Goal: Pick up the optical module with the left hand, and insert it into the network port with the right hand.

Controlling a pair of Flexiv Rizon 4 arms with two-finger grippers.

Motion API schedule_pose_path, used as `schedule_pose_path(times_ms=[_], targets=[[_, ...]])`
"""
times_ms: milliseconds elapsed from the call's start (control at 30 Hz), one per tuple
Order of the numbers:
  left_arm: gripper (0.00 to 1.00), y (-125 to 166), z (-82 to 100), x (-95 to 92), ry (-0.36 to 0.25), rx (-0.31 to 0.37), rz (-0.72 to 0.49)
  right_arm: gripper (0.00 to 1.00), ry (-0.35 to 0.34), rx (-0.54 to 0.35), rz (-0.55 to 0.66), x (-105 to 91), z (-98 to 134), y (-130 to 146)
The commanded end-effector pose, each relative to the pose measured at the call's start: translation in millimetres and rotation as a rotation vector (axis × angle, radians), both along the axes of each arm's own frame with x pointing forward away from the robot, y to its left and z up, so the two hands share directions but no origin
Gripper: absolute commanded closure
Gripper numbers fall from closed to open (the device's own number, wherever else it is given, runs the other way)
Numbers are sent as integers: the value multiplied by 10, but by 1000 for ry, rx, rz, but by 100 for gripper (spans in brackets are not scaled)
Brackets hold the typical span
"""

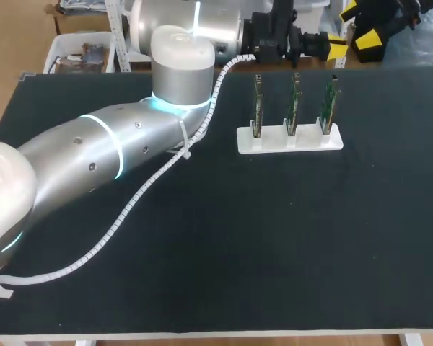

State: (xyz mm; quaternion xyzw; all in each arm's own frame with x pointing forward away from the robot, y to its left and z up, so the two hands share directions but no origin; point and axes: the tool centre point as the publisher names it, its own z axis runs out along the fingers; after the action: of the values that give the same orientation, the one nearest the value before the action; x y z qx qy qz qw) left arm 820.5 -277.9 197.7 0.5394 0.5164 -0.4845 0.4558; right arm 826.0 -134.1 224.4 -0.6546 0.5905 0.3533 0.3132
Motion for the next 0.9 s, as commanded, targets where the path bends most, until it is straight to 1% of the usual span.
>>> schedule_pose_path(times_ms=[33, 233, 900], targets=[[100, 9, 4, -30, -1, 1, 7, 0, 199, -17, 297, 59, 18, -5], [100, 9, 4, -30, -1, 1, 7, 0, 203, -19, 312, 19, 29, 19], [100, 9, 4, -30, -1, 1, 7, 0, 201, -24, 304, -38, 64, 10]])
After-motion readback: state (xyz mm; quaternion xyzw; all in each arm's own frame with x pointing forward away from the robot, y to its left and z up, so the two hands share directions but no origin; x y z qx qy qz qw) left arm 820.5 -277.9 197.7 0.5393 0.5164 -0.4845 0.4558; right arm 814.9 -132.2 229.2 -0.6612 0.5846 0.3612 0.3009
